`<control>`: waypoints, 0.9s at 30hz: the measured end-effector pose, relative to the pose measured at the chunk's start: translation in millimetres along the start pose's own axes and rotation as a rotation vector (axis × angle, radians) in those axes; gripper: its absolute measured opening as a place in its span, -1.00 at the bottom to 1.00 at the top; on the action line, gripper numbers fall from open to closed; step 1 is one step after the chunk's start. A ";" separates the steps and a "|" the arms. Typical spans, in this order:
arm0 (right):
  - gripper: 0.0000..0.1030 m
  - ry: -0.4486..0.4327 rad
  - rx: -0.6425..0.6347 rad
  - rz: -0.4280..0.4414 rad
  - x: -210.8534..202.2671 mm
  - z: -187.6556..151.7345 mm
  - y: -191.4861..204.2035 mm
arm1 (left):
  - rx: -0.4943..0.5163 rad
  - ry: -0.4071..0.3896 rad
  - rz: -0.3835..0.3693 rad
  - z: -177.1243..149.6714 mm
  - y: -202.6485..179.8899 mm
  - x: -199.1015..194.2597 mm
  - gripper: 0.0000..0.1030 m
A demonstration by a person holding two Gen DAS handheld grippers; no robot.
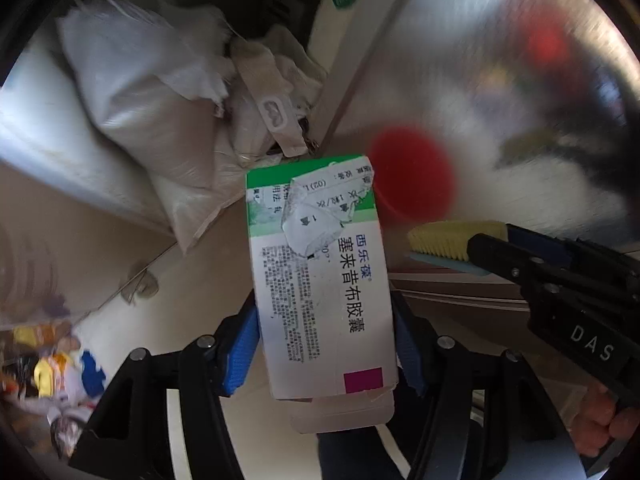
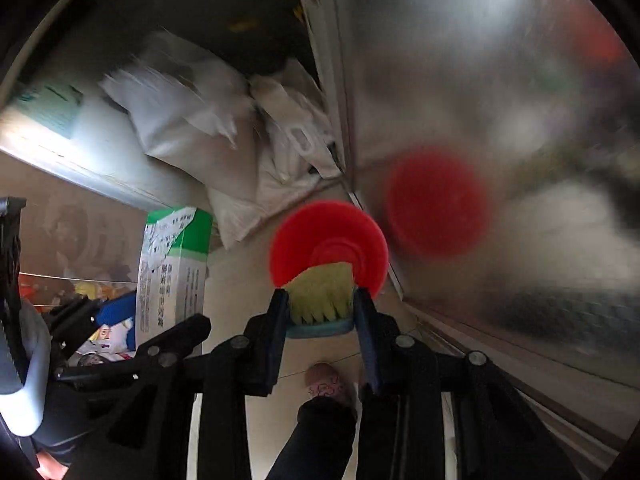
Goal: Collect trash
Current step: 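Lower both tools over the red bucket and release the box and brush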
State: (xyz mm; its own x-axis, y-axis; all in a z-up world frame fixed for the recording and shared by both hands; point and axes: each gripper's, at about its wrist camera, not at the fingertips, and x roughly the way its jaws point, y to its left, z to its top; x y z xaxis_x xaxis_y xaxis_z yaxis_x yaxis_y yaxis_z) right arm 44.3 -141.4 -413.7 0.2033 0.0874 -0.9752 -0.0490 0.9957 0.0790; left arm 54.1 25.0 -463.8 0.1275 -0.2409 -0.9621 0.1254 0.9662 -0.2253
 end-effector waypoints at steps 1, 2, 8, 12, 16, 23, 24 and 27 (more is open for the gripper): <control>-0.40 0.001 -0.002 -0.007 13.1 -0.7 -5.3 | 0.011 0.011 -0.004 0.0 0.5 15.1 0.14; -0.40 0.002 -0.004 -0.020 26.6 2.4 -6.5 | 0.019 0.026 -0.015 0.3 1.8 30.2 0.14; -0.40 0.042 0.044 -0.038 79.0 -2.3 -30.2 | 0.064 0.072 -0.032 9.7 1.9 93.3 0.15; -0.40 0.067 0.080 -0.044 92.9 -4.1 -37.7 | 0.084 0.099 -0.026 15.2 -0.3 114.6 0.15; -0.40 0.071 0.078 -0.053 96.5 -1.9 -42.2 | 0.082 0.085 -0.021 19.3 1.2 120.9 0.15; -0.40 0.058 0.069 -0.049 92.0 0.0 -40.5 | 0.055 0.068 -0.028 24.4 9.9 119.3 0.15; -0.40 0.056 0.064 -0.049 90.4 -0.4 -40.1 | 0.058 0.068 -0.030 23.7 11.0 117.9 0.19; -0.40 0.055 0.049 -0.042 89.3 -0.4 -37.9 | 0.062 0.068 -0.022 20.9 13.8 112.0 0.27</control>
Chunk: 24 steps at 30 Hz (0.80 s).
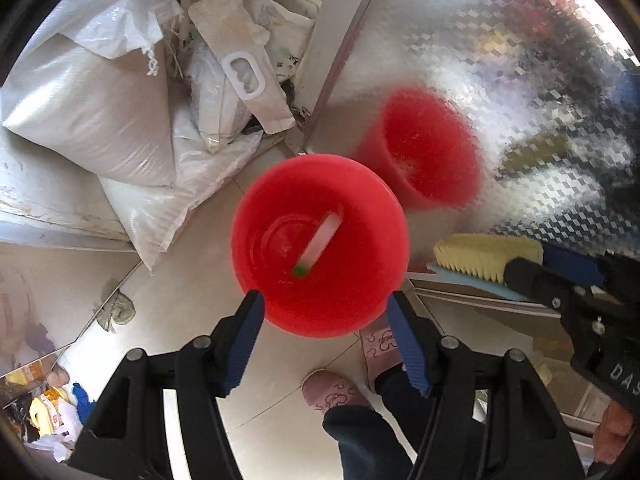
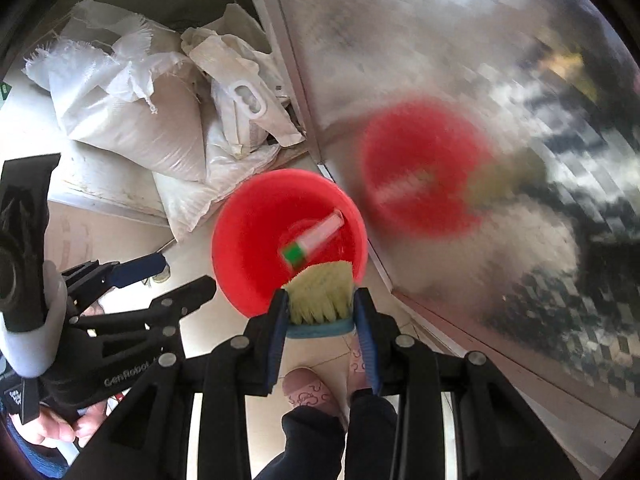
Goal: Collect trash
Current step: 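Lower both tools over the red bucket and release the box and brush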
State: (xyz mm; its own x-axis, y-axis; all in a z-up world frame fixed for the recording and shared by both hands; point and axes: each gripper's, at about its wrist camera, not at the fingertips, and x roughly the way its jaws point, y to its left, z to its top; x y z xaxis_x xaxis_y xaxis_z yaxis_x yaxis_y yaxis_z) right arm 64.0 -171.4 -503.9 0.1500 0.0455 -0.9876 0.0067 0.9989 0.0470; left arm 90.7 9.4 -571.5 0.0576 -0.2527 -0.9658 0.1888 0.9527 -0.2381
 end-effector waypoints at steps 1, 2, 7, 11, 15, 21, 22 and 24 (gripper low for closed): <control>-0.40 0.000 -0.005 0.004 -1.6 -0.2 1.4 | 0.002 0.000 0.004 -1.2 1.4 -1.6 0.43; -0.40 0.000 -0.010 0.008 -3.5 -0.4 2.4 | 0.003 -0.002 0.010 -2.2 3.3 -2.8 0.52; -0.40 0.010 -0.050 0.040 1.9 3.8 14.2 | 0.008 -0.025 0.085 -9.0 14.3 -6.8 0.62; -0.40 0.035 -0.087 0.050 11.6 7.5 23.6 | 0.003 -0.019 0.133 -13.4 26.1 -7.9 0.76; -0.40 0.040 -0.118 0.049 15.6 10.0 32.4 | -0.002 -0.023 0.151 -17.2 35.3 -9.7 0.86; -0.40 0.057 -0.151 0.051 22.5 11.1 42.5 | -0.048 -0.013 0.160 -21.6 46.1 -8.2 0.92; -0.40 0.056 -0.158 0.052 22.6 11.2 44.0 | -0.055 -0.015 0.160 -22.3 47.6 -8.3 0.99; -0.40 0.051 -0.171 0.054 23.3 11.6 46.4 | -0.064 -0.012 0.153 -23.2 50.4 -7.4 0.99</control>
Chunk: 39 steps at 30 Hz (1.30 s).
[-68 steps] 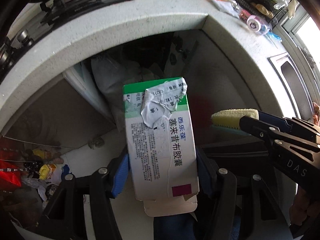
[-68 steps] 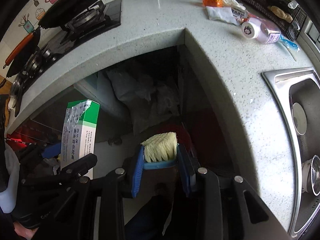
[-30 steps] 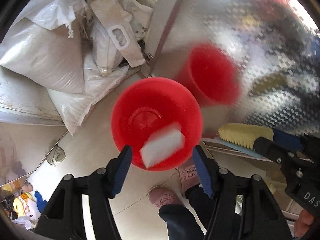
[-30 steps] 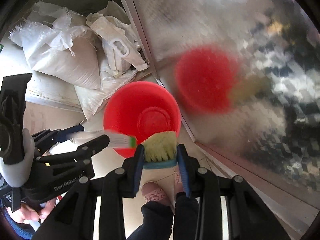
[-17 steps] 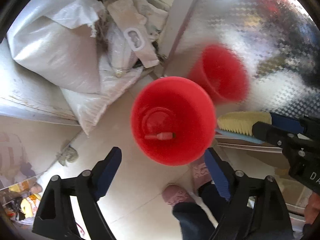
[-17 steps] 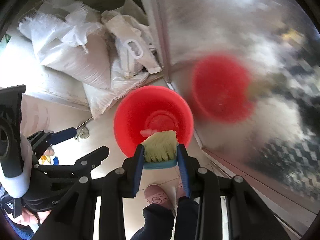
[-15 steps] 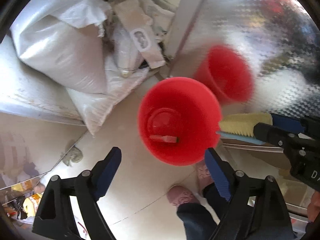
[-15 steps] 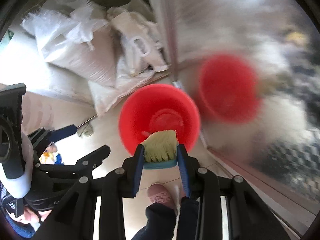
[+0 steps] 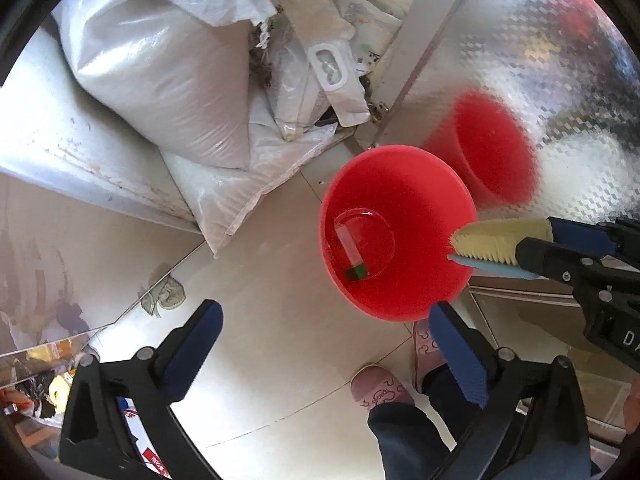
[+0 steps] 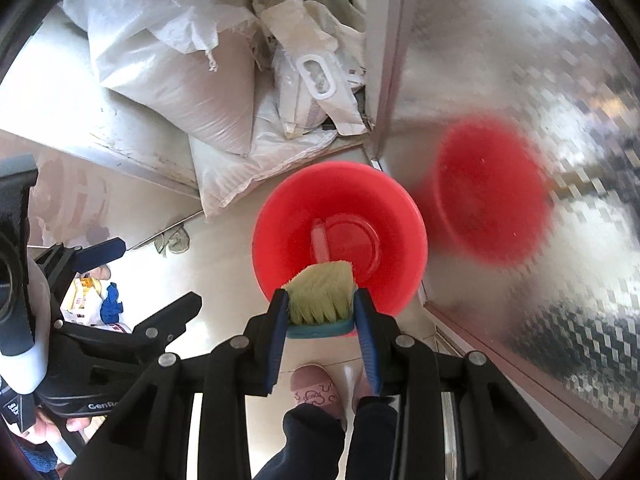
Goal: Collect trash
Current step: 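Lower both tools over the red bucket and release the box and brush, then raise both tools back toward the counter trash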
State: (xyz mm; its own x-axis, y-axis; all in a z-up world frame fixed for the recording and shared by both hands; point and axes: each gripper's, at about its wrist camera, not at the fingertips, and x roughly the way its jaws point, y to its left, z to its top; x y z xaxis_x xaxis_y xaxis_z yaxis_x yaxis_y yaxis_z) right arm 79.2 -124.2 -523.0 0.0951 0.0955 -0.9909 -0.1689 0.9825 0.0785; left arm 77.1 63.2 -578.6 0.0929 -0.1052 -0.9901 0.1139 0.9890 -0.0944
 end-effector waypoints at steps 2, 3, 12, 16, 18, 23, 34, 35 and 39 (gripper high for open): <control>-0.40 0.002 -0.008 0.009 1.9 1.0 2.1 | -0.001 0.013 -0.011 -1.1 1.8 1.4 0.99; -0.40 0.005 -0.010 0.020 3.2 1.7 2.7 | -0.005 0.012 -0.015 -1.4 3.1 1.2 0.99; -0.37 0.017 -0.030 0.047 6.7 5.1 8.6 | -0.036 0.002 -0.005 -4.6 9.2 -5.2 0.99; -0.35 0.028 -0.031 0.079 6.5 4.4 11.5 | -0.037 0.005 -0.003 -6.6 9.8 -11.7 0.98; -0.26 0.045 -0.033 0.105 7.0 4.2 11.5 | -0.029 -0.004 0.012 -8.3 8.7 -18.9 0.99; 0.00 0.031 -0.058 0.065 -10.5 1.1 18.6 | -0.029 -0.024 0.056 -10.0 7.4 -44.0 0.98; 0.22 -0.027 -0.125 -0.030 -95.8 -5.1 33.5 | -0.098 -0.109 0.138 -12.5 3.2 -158.4 0.99; 0.24 -0.038 -0.130 -0.036 -107.8 -6.2 36.0 | -0.108 -0.123 0.139 -13.8 2.6 -174.3 0.98; 0.42 -0.085 -0.141 -0.030 -157.2 -11.1 43.5 | -0.134 -0.174 0.156 -19.0 -0.3 -233.4 0.99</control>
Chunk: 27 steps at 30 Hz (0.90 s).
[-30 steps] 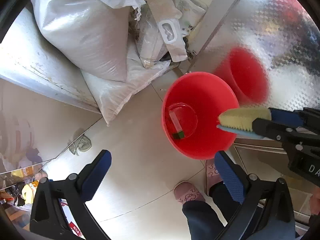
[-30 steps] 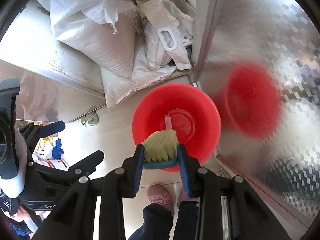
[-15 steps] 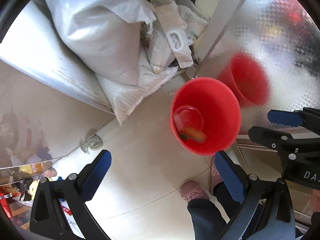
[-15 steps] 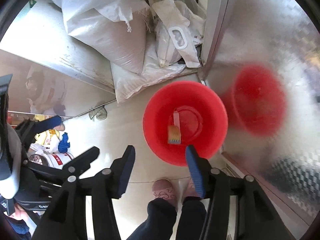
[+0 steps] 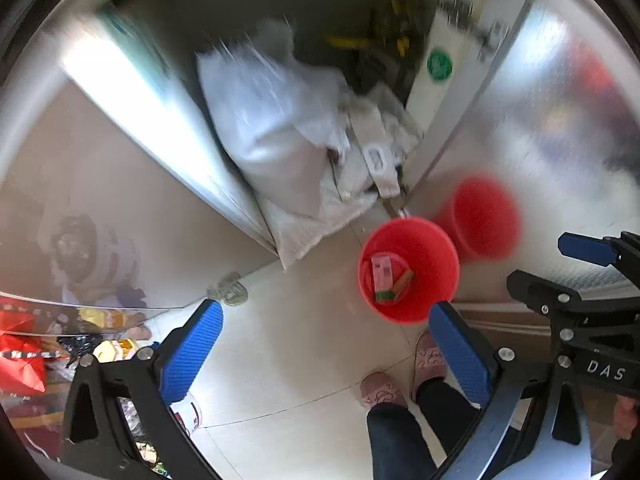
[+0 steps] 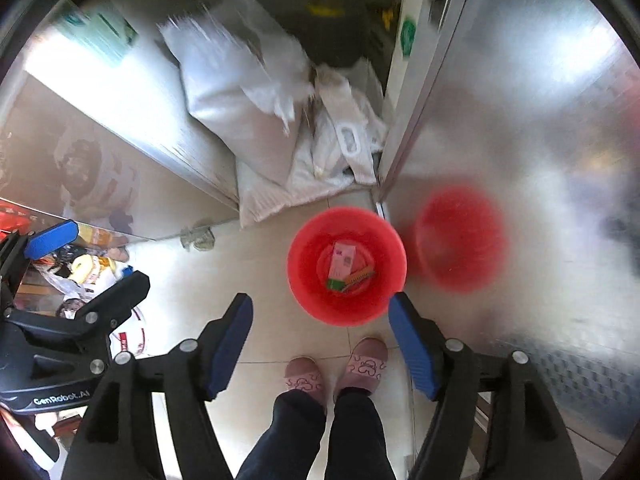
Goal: Collect trash
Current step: 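Raise both tools back toward the counter trash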
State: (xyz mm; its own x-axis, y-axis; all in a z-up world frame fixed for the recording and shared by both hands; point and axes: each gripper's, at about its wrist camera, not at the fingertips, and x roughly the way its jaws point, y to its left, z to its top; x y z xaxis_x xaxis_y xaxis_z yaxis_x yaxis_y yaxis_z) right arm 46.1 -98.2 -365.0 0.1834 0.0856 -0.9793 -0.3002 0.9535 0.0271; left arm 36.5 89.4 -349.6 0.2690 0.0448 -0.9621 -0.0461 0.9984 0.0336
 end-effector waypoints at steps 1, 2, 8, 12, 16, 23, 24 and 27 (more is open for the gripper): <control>0.47 -0.017 -0.002 0.000 -13.0 0.4 1.0 | -0.009 -0.013 0.002 1.8 1.0 -17.4 0.98; 0.53 -0.037 -0.004 -0.005 -28.4 0.6 2.2 | -0.017 -0.025 0.003 3.1 1.2 -31.0 0.98; 0.72 -0.162 -0.012 -0.084 -114.8 0.3 3.8 | -0.015 -0.128 0.000 17.4 -6.5 -115.1 0.98; 0.81 -0.235 0.001 -0.138 -167.3 3.7 -4.4 | -0.001 -0.212 -0.011 30.9 -18.5 -167.0 0.98; 0.81 -0.309 0.051 -0.179 -217.4 4.0 -18.9 | 0.021 -0.286 -0.020 47.4 -37.7 -215.3 0.98; 0.81 -0.427 0.133 -0.234 -293.8 0.9 -43.6 | 0.093 -0.369 -0.075 78.4 -74.0 -278.7 0.98; 0.81 -0.437 0.148 -0.244 -302.0 -0.6 -48.6 | 0.103 -0.373 -0.093 83.4 -77.8 -286.5 0.98; 0.82 -0.472 0.193 -0.276 -323.0 -4.0 -62.5 | 0.147 -0.400 -0.124 98.1 -101.2 -296.9 0.98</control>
State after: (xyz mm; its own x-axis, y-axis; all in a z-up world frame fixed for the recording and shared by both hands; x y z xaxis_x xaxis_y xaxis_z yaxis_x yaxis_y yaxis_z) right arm 1.9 -186.7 -51.2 0.6419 -0.0963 -0.7607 -0.0138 0.9905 -0.1371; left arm 55.7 -21.4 -40.7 0.6163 -0.0945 -0.7818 0.1394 0.9902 -0.0098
